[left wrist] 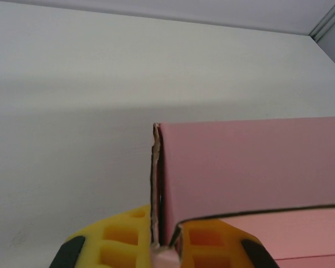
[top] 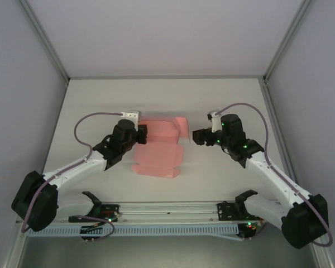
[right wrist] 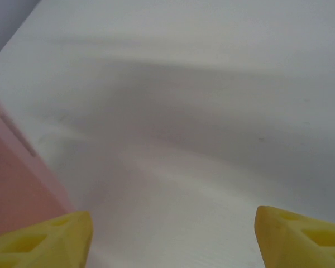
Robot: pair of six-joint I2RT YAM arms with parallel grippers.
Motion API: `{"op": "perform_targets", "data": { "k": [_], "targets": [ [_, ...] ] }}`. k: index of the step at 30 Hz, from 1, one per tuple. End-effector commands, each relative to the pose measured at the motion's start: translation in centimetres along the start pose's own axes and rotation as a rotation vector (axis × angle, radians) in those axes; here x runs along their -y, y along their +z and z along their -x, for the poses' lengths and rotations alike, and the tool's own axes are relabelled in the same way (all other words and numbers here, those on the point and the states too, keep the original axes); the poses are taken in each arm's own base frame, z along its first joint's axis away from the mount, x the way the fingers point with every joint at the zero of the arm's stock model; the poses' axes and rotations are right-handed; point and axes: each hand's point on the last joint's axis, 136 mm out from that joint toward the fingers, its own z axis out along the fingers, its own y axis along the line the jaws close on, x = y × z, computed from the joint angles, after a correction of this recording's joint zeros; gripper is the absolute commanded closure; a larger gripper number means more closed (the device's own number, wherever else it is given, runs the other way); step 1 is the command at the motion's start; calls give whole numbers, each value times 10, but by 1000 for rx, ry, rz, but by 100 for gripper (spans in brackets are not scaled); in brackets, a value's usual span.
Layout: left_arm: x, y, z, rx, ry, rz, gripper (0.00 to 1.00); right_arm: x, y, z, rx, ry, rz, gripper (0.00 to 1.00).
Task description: Assemble paper box
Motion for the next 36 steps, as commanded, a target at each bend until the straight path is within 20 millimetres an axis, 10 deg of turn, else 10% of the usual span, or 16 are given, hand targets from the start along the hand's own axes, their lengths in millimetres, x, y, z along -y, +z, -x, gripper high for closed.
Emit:
{"op": "perform_targets", "data": {
  "k": [1, 12, 36],
  "targets": [
    [5, -4, 10, 34, 13, -33, 100, -50, -1, 20, 27, -110, 271, 30],
    [7, 3, 7, 17, 21, -34, 100, -92, 21, 4, -97, -208, 416, 38],
    [19, 5, 15, 26, -49, 1, 100, -41, 66, 35, 48, -179, -392, 71]
  ]
}}
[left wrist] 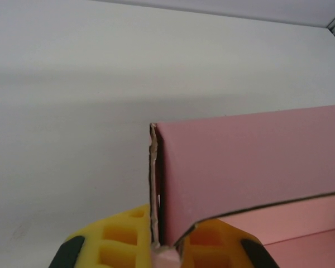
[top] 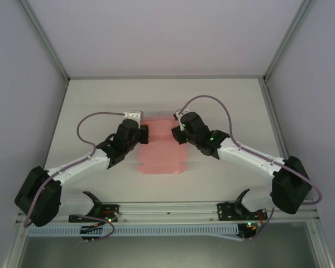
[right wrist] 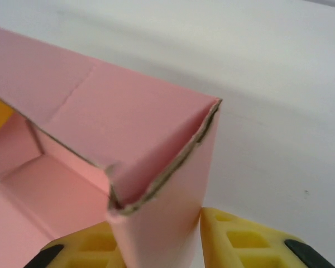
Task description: Assemble paper box
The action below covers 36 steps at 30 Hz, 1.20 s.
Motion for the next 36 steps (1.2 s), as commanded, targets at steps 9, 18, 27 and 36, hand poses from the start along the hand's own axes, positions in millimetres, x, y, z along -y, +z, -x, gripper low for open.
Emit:
{"op": "perform_targets", "data": {
  "k": [9, 18, 27, 36],
  "targets": [
    [-32, -2, 10, 3, -146, 263, 100, 102, -3, 9, 24, -14, -883, 95],
    [-169, -48, -31, -139, -184, 859, 100, 185, -66, 17, 30, -112, -1328, 99],
    [-172, -49, -38, -155, -129, 867, 100, 203, -83, 21, 29, -105, -1421, 97],
    [-107, -24, -4, -72, -151, 535, 100, 172, -3, -4, -15, 59, -929, 93]
  ]
}}
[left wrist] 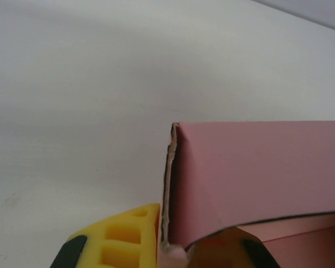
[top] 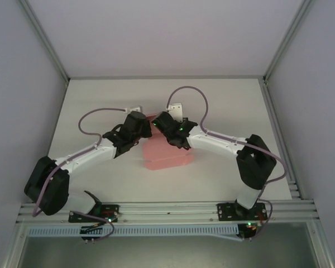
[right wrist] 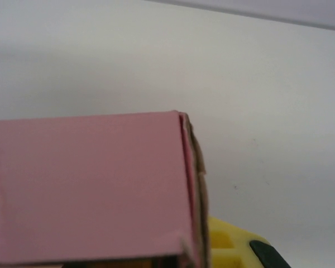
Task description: Assemble paper box
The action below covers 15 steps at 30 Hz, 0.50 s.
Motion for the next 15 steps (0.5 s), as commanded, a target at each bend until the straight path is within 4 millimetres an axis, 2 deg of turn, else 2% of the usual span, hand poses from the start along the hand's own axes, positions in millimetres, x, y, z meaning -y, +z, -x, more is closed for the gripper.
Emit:
{"op": "perform_targets", "data": {
  "k": [1, 2, 4, 7, 8, 9, 11, 12, 15],
  "targets": [
    [-90, -27, 9, 62, 6, 350, 100, 130, 26, 6, 40, -39, -370, 92],
    [-82, -26, 10, 63, 1, 303, 100, 121, 28, 6, 43, -12, -304, 88],
    [-65, -24, 11, 56, -5, 212, 100, 101, 30, 7, 47, -7, -176, 70],
    [-49, -26, 16, 63, -8, 136, 100, 68, 28, 8, 57, -28, 17, 65],
    [-46, -26, 17, 63, -7, 124, 100, 59, 25, 8, 56, -37, 74, 59],
    [-44, -26, 18, 61, -5, 122, 100, 49, 23, 7, 52, -61, 136, 49],
    [-44, -25, 17, 53, -3, 123, 100, 30, 12, 8, 60, -93, 241, 43],
    [-42, -25, 17, 52, -3, 119, 100, 18, 3, 9, 65, -126, 309, 34],
    [-42, -22, 16, 43, 4, 120, 100, -5, -25, 14, 97, -150, 449, 17]
  ]
}}
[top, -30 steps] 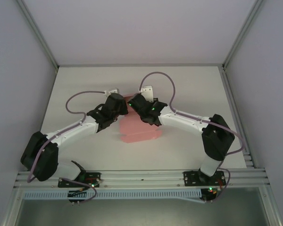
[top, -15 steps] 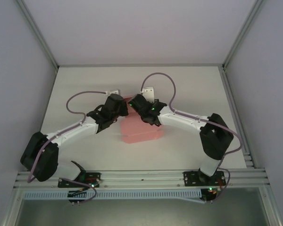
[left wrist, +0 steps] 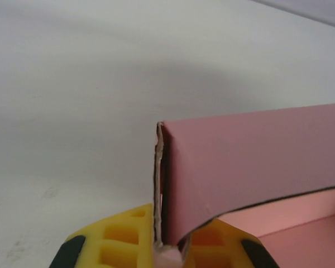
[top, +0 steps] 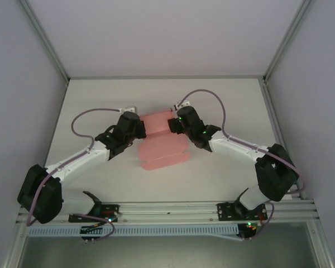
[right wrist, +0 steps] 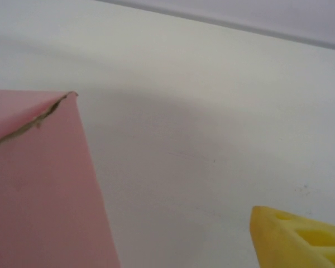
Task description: Assemble paper box
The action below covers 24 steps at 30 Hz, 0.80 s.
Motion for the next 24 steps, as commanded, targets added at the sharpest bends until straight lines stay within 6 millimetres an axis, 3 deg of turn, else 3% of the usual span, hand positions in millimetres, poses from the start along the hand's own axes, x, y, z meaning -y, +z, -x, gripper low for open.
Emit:
{"op": "perform_targets", "data": {
  "k": [1, 3, 12, 20, 24],
  "targets": [
    [-25, -4, 10, 38, -12, 103, 100, -15, -22, 6, 16, -59, 102, 13],
    [-25, -2, 10, 35, -4, 104, 100, -23, -36, 13, 40, -52, 139, 0],
    [0, 3, 11, 0, 137, -34, 100, -4, -100, 37, 184, 128, 160, 0],
    [32, 3, 3, -96, 460, -236, 100, 49, -145, 18, 221, 266, 42, 0],
    [44, 10, -16, -200, 646, -326, 100, 71, -160, 4, 223, 325, -20, 0]
  ]
}}
